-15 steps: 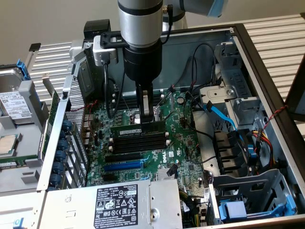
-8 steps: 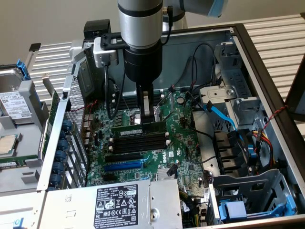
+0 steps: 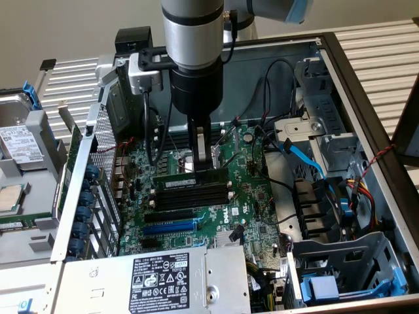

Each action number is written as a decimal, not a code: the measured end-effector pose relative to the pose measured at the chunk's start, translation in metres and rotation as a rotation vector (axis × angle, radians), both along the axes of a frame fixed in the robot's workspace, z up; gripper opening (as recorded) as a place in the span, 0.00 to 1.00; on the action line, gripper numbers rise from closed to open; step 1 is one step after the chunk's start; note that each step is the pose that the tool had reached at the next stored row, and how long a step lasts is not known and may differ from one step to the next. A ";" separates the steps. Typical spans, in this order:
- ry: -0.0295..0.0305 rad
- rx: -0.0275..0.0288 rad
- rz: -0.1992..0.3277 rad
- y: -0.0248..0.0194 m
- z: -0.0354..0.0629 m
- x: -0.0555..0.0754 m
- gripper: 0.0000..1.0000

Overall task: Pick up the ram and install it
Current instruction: 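Insert the ram into the slot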

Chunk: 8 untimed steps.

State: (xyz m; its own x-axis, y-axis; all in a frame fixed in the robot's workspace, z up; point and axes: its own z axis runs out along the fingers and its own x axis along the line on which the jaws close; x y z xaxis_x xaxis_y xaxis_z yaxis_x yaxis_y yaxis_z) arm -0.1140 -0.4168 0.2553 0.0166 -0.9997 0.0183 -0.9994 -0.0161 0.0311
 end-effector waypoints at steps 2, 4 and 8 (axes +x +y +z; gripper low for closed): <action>-0.0038 -0.0006 0.000 -0.0001 -0.0019 0.000 0.13; -0.0058 -0.0023 0.000 -0.0001 -0.0031 0.000 0.13; -0.0062 -0.0062 0.000 -0.0003 -0.0046 -0.002 0.13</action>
State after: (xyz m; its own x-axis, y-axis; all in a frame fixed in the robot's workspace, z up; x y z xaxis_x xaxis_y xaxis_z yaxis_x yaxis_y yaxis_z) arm -0.1155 -0.4170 0.2507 0.0165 -0.9996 0.0247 -0.9996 -0.0159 0.0250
